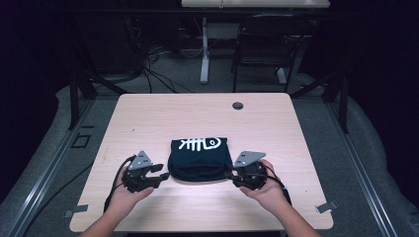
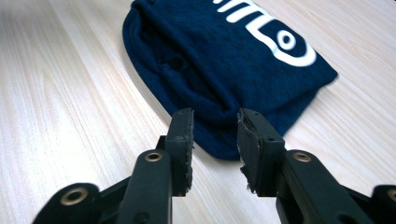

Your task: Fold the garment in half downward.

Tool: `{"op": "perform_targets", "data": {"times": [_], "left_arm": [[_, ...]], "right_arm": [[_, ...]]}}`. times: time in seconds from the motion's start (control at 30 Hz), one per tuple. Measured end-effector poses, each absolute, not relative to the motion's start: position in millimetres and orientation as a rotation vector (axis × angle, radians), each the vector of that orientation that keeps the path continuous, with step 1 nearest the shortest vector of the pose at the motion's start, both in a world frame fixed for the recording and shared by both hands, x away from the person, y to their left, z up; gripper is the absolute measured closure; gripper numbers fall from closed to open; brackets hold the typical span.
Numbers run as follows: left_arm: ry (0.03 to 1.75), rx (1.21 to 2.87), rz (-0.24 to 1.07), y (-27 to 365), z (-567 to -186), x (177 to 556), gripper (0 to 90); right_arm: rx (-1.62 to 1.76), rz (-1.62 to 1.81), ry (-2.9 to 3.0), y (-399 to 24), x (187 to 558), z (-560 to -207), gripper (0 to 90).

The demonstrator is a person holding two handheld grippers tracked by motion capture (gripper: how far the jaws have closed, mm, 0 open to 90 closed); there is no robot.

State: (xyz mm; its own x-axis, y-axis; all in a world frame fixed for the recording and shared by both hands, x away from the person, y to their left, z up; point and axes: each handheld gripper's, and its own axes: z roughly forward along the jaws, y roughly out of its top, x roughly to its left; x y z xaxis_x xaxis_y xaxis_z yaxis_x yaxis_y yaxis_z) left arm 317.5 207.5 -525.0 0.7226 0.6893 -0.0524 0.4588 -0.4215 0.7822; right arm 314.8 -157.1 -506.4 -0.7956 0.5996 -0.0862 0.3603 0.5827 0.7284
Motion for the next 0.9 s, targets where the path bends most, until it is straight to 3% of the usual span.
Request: {"op": "perform_targets", "data": {"times": [0.4, 0.9], "left_arm": [[1.011, 2.018, 0.337, 245, -547, 302, 54.2], [0.987, 2.057, 0.388, 247, -561, 297, 53.2]], "right_arm": [[0.907, 1.024, 2.392, -189, 291, -520, 62.2], [1.023, 1.062, 2.299, -203, 284, -543, 60.9]]}}
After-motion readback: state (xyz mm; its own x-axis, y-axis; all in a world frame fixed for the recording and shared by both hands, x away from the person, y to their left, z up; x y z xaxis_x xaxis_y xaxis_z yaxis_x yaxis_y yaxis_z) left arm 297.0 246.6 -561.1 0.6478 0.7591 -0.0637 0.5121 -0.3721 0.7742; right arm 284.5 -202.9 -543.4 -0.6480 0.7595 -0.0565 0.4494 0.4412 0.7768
